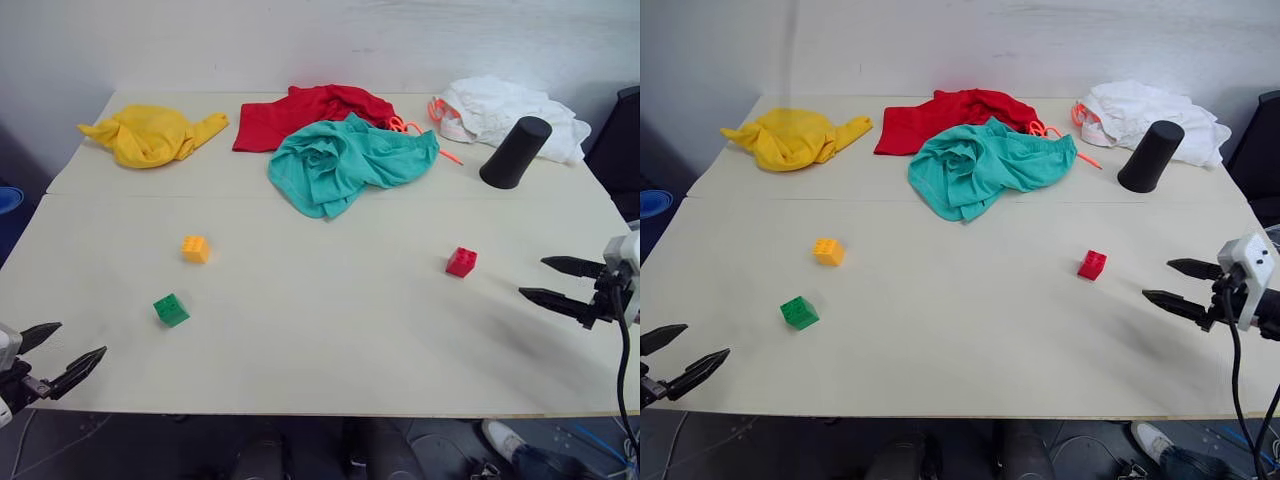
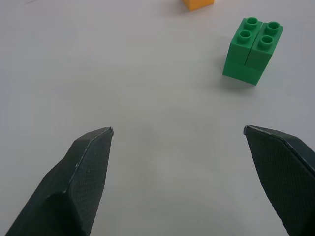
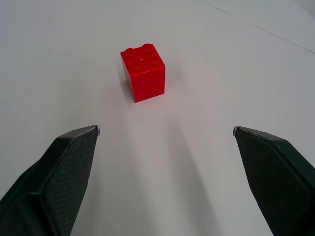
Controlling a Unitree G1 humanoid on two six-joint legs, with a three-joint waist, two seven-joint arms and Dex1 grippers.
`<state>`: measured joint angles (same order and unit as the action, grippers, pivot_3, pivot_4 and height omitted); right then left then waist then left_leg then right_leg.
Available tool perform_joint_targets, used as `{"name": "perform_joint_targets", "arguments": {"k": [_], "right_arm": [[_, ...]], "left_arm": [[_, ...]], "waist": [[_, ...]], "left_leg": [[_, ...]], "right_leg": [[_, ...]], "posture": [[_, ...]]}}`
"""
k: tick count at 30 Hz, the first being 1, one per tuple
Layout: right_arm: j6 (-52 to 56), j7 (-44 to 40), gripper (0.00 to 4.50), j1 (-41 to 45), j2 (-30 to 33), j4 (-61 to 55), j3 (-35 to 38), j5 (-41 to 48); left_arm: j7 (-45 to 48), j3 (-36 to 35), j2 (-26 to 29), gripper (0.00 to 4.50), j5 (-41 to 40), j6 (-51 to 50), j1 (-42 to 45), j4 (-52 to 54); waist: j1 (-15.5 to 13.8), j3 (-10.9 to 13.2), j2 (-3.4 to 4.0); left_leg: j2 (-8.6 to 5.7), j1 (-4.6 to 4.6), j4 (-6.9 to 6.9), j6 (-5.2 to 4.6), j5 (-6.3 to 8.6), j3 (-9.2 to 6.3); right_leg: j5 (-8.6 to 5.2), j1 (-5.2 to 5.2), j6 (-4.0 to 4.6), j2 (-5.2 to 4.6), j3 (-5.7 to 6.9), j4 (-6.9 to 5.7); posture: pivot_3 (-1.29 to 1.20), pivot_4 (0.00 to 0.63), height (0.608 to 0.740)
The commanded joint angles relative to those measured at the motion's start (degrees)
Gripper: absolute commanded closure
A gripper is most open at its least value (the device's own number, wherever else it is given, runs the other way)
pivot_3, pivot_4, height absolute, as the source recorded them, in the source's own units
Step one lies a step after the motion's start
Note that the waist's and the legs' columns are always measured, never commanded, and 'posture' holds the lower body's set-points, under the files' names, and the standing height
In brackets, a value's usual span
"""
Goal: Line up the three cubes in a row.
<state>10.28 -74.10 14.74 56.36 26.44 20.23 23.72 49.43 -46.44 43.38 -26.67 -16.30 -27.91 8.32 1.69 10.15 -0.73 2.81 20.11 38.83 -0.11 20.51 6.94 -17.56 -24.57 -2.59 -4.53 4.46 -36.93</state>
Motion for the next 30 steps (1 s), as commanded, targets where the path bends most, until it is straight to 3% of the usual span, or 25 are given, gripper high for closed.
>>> {"name": "perform_joint_targets", "arguments": {"k": [1, 13, 19, 23, 30], "right_arm": [[-0.55, 0.02, 0.00, 0.87, 0.09, -0.41, 0.59, 0.46], [-1.90, 0.44, 0.00, 0.87, -0.34, -0.21, 0.43, -0.40], [-3.45, -0.57, 0.00, 4.28, -0.13, -0.04, -1.64, -1.33], [-3.99, -3.56, 0.00, 11.39, -0.48, 1.30, -7.50, -3.85], [-8.75, -5.58, 0.00, 28.44, -6.64, 12.74, -19.10, -12.47]], "left_arm": [[-0.01, -1.98, -0.13, 0.02, -0.61, -0.31, -0.95, 1.79], [-2.31, -1.22, 0.60, 0.02, 0.01, -2.50, 1.02, 2.53], [-1.32, 0.30, 3.47, 0.02, -1.85, -6.25, 4.76, 4.33], [1.88, 3.35, 7.91, 0.02, -8.83, -13.48, 10.68, 9.23], [8.70, 15.65, 14.07, 0.02, -12.39, -16.36, 20.47, 15.37]], "waist": [[0.00, 0.00, 0.00], [0.00, 0.00, 0.00], [0.05, 0.00, 0.01], [0.07, 0.02, 0.04], [0.54, 0.09, 0.19]], "left_leg": [[0.00, 0.00, 0.00, 0.00, 0.00, 0.00], [0.00, 0.00, 0.00, 0.03, -0.01, 0.00], [0.00, 0.00, 0.01, 0.07, -0.04, 0.00], [-0.01, 0.00, 0.02, 0.17, -0.10, 0.00], [-0.01, 0.03, 0.02, 0.29, -0.16, 0.06]], "right_leg": [[0.00, 0.00, 0.00, 0.00, 0.00, 0.00], [0.00, 0.00, 0.00, 0.00, 0.00, 0.00], [0.00, 0.00, 0.00, 0.00, 0.00, -0.01], [0.00, 0.00, 0.00, 0.00, 0.00, -0.05], [0.00, -0.05, 0.00, 0.06, -0.02, -0.08]], "posture": [[0.00, 0.150, 0.740], [0.00, 0.150, 0.740], [0.00, 0.150, 0.740], [0.00, 0.150, 0.740], [0.00, 0.150, 0.740]]}}
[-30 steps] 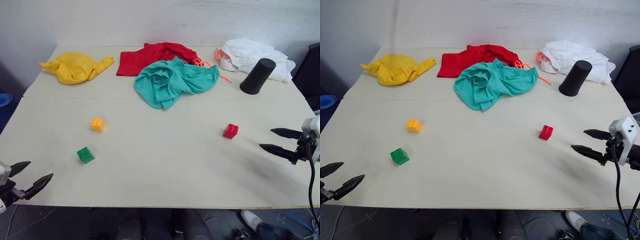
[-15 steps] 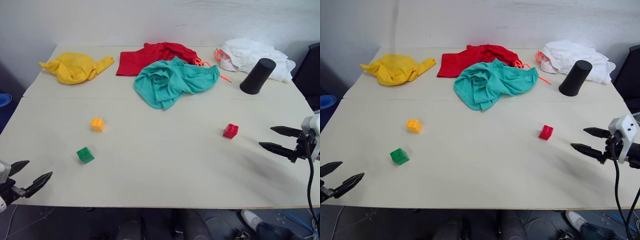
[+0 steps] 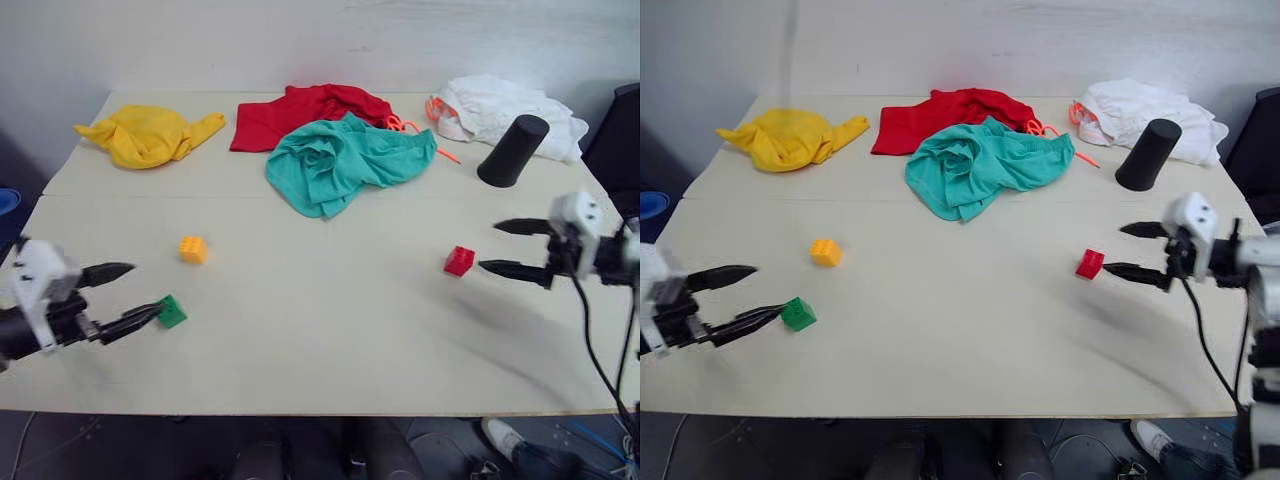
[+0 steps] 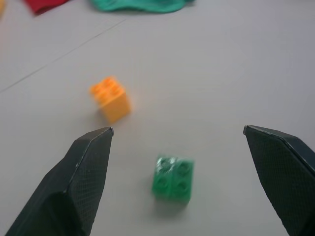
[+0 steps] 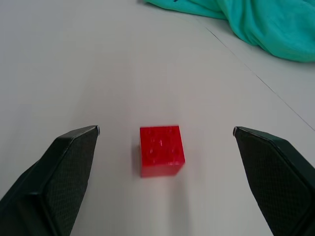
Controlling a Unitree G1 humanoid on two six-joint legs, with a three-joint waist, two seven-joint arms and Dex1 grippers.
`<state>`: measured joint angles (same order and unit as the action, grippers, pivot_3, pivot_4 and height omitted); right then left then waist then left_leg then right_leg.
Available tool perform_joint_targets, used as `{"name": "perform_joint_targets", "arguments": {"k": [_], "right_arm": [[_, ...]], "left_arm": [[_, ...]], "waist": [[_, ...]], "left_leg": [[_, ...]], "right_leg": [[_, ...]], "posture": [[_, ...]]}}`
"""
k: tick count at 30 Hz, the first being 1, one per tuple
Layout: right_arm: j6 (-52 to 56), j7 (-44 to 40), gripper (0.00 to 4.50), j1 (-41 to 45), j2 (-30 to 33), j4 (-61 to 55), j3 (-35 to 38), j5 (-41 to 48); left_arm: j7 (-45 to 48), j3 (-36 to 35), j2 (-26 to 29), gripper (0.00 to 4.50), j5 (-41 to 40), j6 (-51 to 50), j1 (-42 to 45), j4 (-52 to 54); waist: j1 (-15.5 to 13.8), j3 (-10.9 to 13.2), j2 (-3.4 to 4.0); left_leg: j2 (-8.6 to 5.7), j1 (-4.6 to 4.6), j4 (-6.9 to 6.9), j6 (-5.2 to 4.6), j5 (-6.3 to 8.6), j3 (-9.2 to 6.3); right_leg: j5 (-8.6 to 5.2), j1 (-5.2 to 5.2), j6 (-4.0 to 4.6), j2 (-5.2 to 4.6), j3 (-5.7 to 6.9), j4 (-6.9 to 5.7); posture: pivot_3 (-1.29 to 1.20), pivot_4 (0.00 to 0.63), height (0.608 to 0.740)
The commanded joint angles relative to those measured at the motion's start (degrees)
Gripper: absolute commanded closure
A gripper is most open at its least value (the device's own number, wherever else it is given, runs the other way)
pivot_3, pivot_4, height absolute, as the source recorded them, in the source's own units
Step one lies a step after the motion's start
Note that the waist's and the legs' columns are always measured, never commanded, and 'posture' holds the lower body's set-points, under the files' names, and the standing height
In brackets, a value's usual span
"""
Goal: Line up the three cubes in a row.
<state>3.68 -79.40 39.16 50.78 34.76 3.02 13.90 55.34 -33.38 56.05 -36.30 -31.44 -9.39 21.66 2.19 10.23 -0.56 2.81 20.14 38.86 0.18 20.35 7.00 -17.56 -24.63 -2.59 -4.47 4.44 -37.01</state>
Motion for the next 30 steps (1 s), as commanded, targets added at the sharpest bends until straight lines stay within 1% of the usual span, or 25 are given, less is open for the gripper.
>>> {"name": "perform_joint_targets", "arguments": {"k": [1, 4, 8, 12, 17, 20, 22, 24, 25, 27, 30], "right_arm": [[-2.81, -0.05, 0.00, 6.23, -2.14, 7.08, -3.05, -3.96], [-5.55, -0.41, 0.00, 10.04, -3.79, 13.30, -5.51, -7.04], [-8.15, -0.62, 0.00, 12.16, -4.87, 18.67, -7.71, -10.06], [-9.45, -0.07, 0.00, 13.18, -5.49, 22.26, -8.41, -12.26], [-11.03, 0.19, 0.00, 13.43, -5.50, 24.81, -8.32, -13.63], [-11.82, -0.04, 0.65, 13.51, -5.78, 25.09, -7.85, -13.49], [-11.93, -0.24, 1.31, 13.57, -5.97, 25.06, -7.60, -13.19], [-12.03, -2.28, 1.97, 12.70, -5.89, 23.45, -7.49, -12.37], [-12.00, -3.06, 2.38, 12.37, -5.86, 22.82, -7.49, -12.13], [-11.89, -5.49, 3.01, 11.17, -5.60, 20.58, -7.17, -10.98], [-9.00, -11.40, 2.99, 7.07, -4.99, 11.09, -7.25, -6.54]], "left_arm": [[4.06, 4.33, 2.19, 0.02, -3.51, -1.51, 3.68, 2.78], [5.58, 8.45, 3.53, 0.02, -5.43, -2.91, 9.40, 3.89], [6.71, 13.65, 4.58, 0.02, -7.66, -4.92, 18.38, 4.90], [7.72, 16.99, 4.51, 0.02, -8.38, -6.05, 23.20, 5.35], [8.96, 19.22, 4.16, 0.02, -9.38, -6.88, 25.79, 6.35], [9.41, 20.24, 4.10, 0.00, -8.84, -6.23, 27.00, 6.14], [9.35, 20.61, 3.95, 0.00, -8.67, -6.13, 27.61, 5.76], [9.54, 21.27, 3.63, 0.00, -8.20, -5.72, 28.68, 5.07], [9.73, 21.48, 3.56, 0.00, -8.01, -5.52, 29.02, 4.77], [10.11, 21.91, 3.49, 0.00, -7.77, -5.19, 29.66, 4.29], [11.18, 22.80, 3.60, 0.00, -7.58, -4.77, 30.49, 3.84]], "waist": [[0.05, 0.03, 0.04], [-0.06, 0.04, 0.04], [-0.61, 0.04, 0.04], [-0.46, 0.04, 0.04], [-0.12, 0.05, 0.05], [-0.12, 0.05, 0.05], [-0.17, 0.05, 0.05], [-0.26, 0.05, 0.05], [-0.34, 0.05, 0.05], [-0.42, 0.05, 0.05], [-0.54, 0.05, 0.05]], "left_leg": [[0.01, 0.05, 0.00, 0.01, -0.02, 0.01], [0.00, 0.15, 0.05, 0.00, -0.07, 0.03], [-0.03, 0.18, 0.22, -0.06, -0.08, -0.01], [-0.04, 0.17, 0.22, -0.07, -0.08, 0.03], [-0.01, 0.15, 0.23, -0.02, -0.11, 0.06], [-0.01, 0.12, 0.23, 0.00, -0.12, 0.07], [-0.01, 0.12, 0.24, 0.00, -0.12, 0.07], [-0.01, 0.11, 0.24, 0.00, -0.12, 0.07], [-0.01, 0.12, 0.24, 0.00, -0.12, 0.06], [-0.01, 0.12, 0.25, 0.00, -0.12, 0.06], [-0.01, 0.12, 0.25, 0.00, -0.12, 0.05]], "right_leg": [[0.00, -0.05, 0.00, 0.02, 0.00, 0.00], [0.00, -0.15, 0.00, 0.03, -0.01, -0.01], [0.01, -0.06, -0.02, 0.03, 0.01, -0.01], [0.03, -0.06, -0.05, 0.06, -0.03, -0.02], [0.03, -0.06, -0.05, 0.14, -0.07, -0.04], [0.03, -0.05, -0.05, 0.16, -0.09, -0.06], [0.03, -0.05, -0.05, 0.16, -0.09, -0.06], [0.03, -0.04, -0.05, 0.17, -0.09, -0.06], [0.03, -0.04, -0.05, 0.17, -0.09, -0.06], [0.03, -0.04, -0.05, 0.17, -0.09, -0.06], [0.03, -0.04, -0.05, 0.18, -0.09, -0.06]], "posture": [[0.00, 0.150, 0.740], [0.00, 0.150, 0.740], [0.00, 0.150, 0.740], [0.00, 0.150, 0.740], [0.00, 0.150, 0.740], [0.00, 0.150, 0.740], [0.00, 0.150, 0.740], [0.00, 0.150, 0.740], [0.00, 0.150, 0.740], [0.00, 0.150, 0.740], [0.00, 0.150, 0.740]]}}
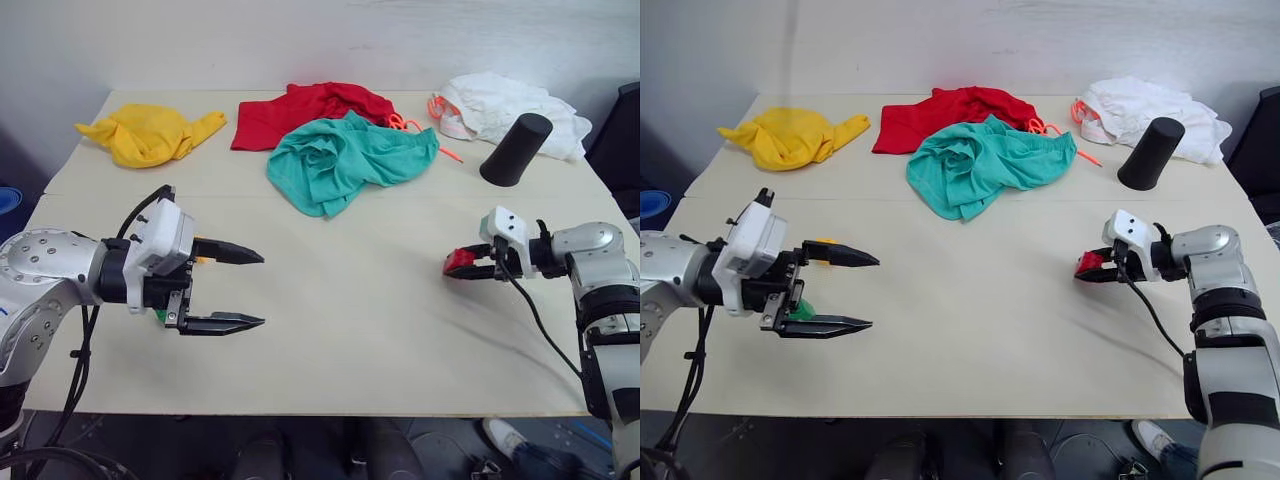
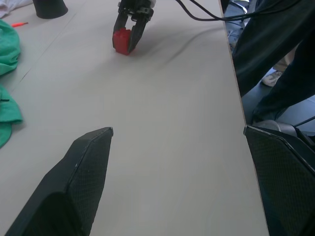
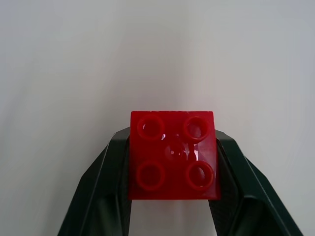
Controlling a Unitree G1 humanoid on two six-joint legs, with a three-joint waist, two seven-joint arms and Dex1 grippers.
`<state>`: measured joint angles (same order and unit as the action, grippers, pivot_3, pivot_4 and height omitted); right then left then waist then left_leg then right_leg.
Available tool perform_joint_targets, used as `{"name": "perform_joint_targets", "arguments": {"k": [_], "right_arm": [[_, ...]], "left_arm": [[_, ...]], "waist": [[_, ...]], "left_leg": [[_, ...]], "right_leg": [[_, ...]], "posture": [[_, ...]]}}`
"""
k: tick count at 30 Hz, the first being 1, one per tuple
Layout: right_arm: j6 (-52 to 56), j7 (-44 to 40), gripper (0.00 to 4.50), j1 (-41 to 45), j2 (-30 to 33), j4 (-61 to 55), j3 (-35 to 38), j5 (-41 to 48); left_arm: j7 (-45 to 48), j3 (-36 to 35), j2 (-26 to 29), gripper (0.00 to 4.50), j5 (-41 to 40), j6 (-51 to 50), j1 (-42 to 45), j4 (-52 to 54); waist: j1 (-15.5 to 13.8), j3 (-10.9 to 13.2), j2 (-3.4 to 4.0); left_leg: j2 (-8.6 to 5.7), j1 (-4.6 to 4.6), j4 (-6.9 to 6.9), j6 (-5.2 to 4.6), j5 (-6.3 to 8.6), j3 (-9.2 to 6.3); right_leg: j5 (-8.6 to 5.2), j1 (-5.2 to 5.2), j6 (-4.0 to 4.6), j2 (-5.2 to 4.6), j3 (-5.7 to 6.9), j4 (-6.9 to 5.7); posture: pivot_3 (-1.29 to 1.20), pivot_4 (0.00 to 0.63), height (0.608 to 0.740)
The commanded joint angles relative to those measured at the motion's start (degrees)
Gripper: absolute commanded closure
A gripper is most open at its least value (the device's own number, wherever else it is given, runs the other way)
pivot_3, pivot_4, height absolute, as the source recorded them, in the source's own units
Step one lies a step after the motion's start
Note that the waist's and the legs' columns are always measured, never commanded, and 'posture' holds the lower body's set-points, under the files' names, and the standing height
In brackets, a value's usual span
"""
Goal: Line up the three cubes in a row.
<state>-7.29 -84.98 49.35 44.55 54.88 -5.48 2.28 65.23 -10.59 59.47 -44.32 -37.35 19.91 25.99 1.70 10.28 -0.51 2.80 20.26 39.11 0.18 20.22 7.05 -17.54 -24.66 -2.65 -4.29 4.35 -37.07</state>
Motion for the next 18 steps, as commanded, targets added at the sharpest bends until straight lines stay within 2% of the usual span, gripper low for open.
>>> {"name": "perform_joint_targets", "arguments": {"k": [1, 3, 5, 8, 10, 13, 18], "right_arm": [[3.05, -6.91, 2.99, -4.51, 1.54, -12.18, 1.00, 6.47], [8.95, -7.52, 2.99, -11.11, 3.49, -28.07, -1.35, 12.97], [12.57, -7.01, 2.99, -17.16, 4.08, -40.94, -1.97, 15.16], [13.11, -4.14, 2.99, -23.38, 4.41, -52.22, -2.97, 14.62], [11.17, 0.24, 2.99, -26.26, 2.82, -55.78, -3.76, 12.10], [10.64, 1.97, 2.99, -29.71, 2.51, -59.60, -4.43, 11.43], [9.68, 5.45, 2.99, -31.08, 1.70, -58.86, -5.92, 8.43]], "left_arm": [[1.64, 0.23, 0.22, 0.00, 0.47, 1.22, 1.31, -0.53], [3.14, 1.12, 0.56, 0.00, 0.27, 1.36, 1.09, 0.52], [4.62, 1.95, 0.91, 0.00, 0.23, 1.69, 0.37, 2.02], [5.92, 3.20, 0.90, 0.00, 1.30, 2.92, -0.41, 3.50], [6.78, 4.52, 0.86, 0.00, 3.63, 5.16, -1.44, 4.06], [7.23, 5.12, 0.63, 0.00, 4.62, 6.09, -1.80, 4.03], [6.93, 5.28, -0.10, 0.00, 4.77, 6.41, -1.23, 3.36]], "waist": [[-0.07, 0.00, 0.00], [-0.13, 0.01, 0.02], [-0.20, 0.01, 0.01], [-0.21, 0.01, 0.01], [-0.22, 0.01, 0.01], [-0.23, 0.01, 0.01], [-0.22, 0.02, 0.00]], "left_leg": [[0.01, 0.00, 0.00, 0.00, 0.00, -0.01], [0.01, 0.01, 0.01, 0.00, 0.00, -0.02], [0.02, 0.04, 0.01, 0.01, 0.01, -0.05], [0.01, 0.01, 0.03, 0.02, 0.01, -0.08], [0.01, -0.03, 0.03, 0.04, 0.02, -0.08], [-0.01, -0.04, 0.03, 0.03, 0.02, -0.03], [-0.01, -0.05, 0.03, 0.02, 0.01, -0.03]], "right_leg": [[0.00, 0.00, 0.00, 0.01, 0.00, 0.00], [0.00, 0.00, 0.00, 0.01, 0.01, -0.02], [0.00, -0.02, -0.01, 0.01, 0.03, -0.02], [0.00, 0.02, -0.01, 0.01, 0.04, -0.02], [0.00, 0.06, -0.01, 0.03, 0.05, -0.02], [0.00, 0.05, -0.01, 0.04, 0.01, -0.03], [0.00, 0.05, -0.01, 0.07, -0.01, -0.02]], "posture": [[0.00, 0.150, 0.740], [0.00, 0.150, 0.740], [0.00, 0.150, 0.740], [0.00, 0.150, 0.740], [0.00, 0.150, 0.740], [0.00, 0.150, 0.740], [0.00, 0.150, 0.740]]}}
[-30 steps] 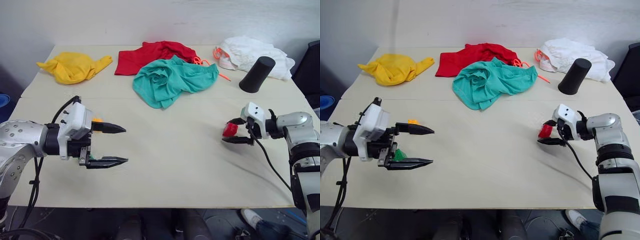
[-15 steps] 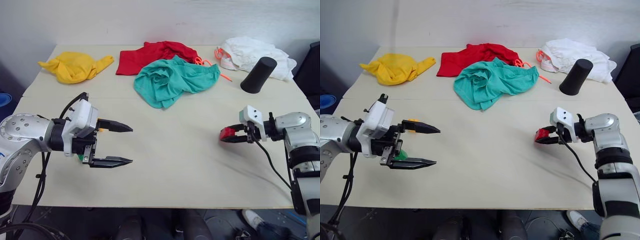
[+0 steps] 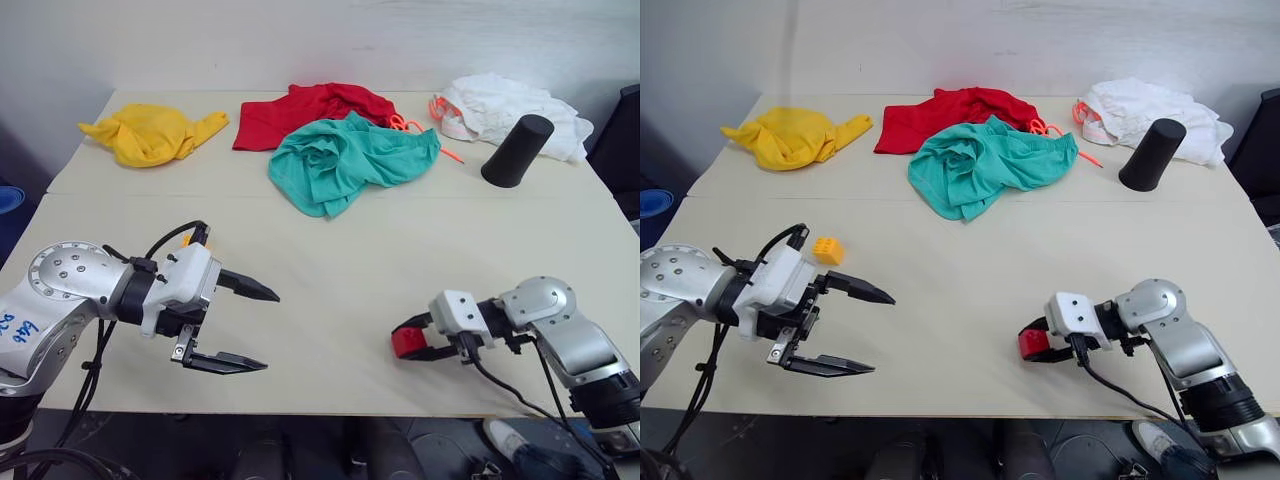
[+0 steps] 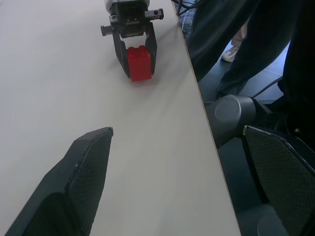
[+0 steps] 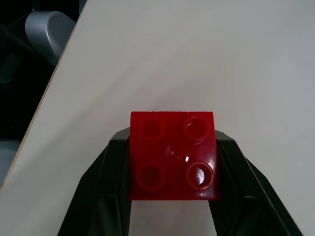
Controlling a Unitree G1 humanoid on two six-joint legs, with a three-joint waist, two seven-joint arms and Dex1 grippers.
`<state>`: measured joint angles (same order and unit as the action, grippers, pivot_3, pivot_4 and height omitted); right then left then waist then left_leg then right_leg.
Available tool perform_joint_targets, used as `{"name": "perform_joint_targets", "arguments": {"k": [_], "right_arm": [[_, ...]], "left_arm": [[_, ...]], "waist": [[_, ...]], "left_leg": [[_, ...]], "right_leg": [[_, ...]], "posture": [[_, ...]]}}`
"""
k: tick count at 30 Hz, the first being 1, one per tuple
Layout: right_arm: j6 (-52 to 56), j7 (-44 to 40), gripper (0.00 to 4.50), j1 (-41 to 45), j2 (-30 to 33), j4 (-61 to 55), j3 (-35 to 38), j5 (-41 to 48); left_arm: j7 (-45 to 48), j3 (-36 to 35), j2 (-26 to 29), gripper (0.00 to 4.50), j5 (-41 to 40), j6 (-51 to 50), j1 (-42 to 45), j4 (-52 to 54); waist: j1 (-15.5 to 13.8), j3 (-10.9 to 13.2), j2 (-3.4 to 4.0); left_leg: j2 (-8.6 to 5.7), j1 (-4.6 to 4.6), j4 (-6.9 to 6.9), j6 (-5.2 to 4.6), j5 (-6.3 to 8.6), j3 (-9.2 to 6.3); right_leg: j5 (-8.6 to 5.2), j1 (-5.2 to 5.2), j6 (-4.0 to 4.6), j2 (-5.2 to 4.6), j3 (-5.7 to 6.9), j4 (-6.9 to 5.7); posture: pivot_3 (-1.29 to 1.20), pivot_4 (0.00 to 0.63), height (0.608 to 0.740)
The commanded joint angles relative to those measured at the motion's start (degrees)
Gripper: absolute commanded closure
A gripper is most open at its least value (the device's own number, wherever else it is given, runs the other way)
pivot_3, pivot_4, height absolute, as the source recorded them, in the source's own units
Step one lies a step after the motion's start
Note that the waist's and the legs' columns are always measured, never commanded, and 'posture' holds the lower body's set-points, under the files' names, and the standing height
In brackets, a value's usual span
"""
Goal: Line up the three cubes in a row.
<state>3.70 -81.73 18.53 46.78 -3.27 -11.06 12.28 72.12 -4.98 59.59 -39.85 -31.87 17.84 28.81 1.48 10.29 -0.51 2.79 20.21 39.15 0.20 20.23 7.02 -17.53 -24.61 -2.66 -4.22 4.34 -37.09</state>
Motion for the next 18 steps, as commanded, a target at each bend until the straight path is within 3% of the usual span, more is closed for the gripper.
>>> {"name": "perform_joint_targets", "arguments": {"k": [1, 5, 13, 15, 18], "right_arm": [[-1.40, 2.84, 2.99, -0.16, -0.85, -0.31, -0.64, -2.17], [-1.15, 3.73, 2.99, 0.44, -1.48, 0.90, -1.42, -3.21], [0.81, 3.38, 0.23, 0.68, -1.40, 0.17, -1.07, -1.28], [3.13, 3.56, 0.02, 1.08, -1.37, -1.39, 0.02, 0.61], [10.27, 1.90, 0.02, 4.03, -0.50, -5.37, 4.78, 9.67]], "left_arm": [[0.01, -0.26, -0.32, 0.00, 0.41, 1.04, 0.88, 0.43], [-0.29, -0.13, -0.78, 0.00, 0.89, 1.23, 0.95, -0.06], [-3.62, -2.61, -1.34, 0.00, 1.58, 0.36, -2.31, -0.34], [-5.66, -5.70, -1.43, 0.00, 2.11, 0.27, -5.76, -0.70], [-11.07, -19.96, -4.21, 0.00, 5.02, 0.16, -17.94, -3.48]], "waist": [[0.00, 0.00, 0.00], [0.12, -0.01, -0.02], [0.02, -0.02, -0.04], [0.13, -0.02, -0.04], [0.58, 0.01, 0.01]], "left_leg": [[0.01, 0.00, 0.00, 0.00, 0.00, 0.00], [0.03, -0.01, 0.00, 0.00, 0.00, 0.00], [0.03, -0.02, 0.00, 0.00, 0.00, -0.01], [0.05, -0.02, 0.00, 0.00, 0.00, -0.01], [0.09, -0.03, -0.02, 0.00, 0.00, 0.03]], "right_leg": [[0.00, -0.01, 0.00, 0.01, 0.00, -0.01], [0.00, 0.00, 0.00, 0.04, 0.00, 0.00], [0.00, 0.01, 0.00, 0.04, -0.01, -0.01], [0.00, 0.00, 0.00, 0.04, -0.02, -0.01], [0.00, -0.05, 0.01, 0.05, -0.10, -0.05]], "posture": [[0.00, 0.150, 0.740], [0.00, 0.150, 0.740], [0.00, 0.150, 0.740], [0.00, 0.150, 0.740], [0.00, 0.150, 0.740]]}}
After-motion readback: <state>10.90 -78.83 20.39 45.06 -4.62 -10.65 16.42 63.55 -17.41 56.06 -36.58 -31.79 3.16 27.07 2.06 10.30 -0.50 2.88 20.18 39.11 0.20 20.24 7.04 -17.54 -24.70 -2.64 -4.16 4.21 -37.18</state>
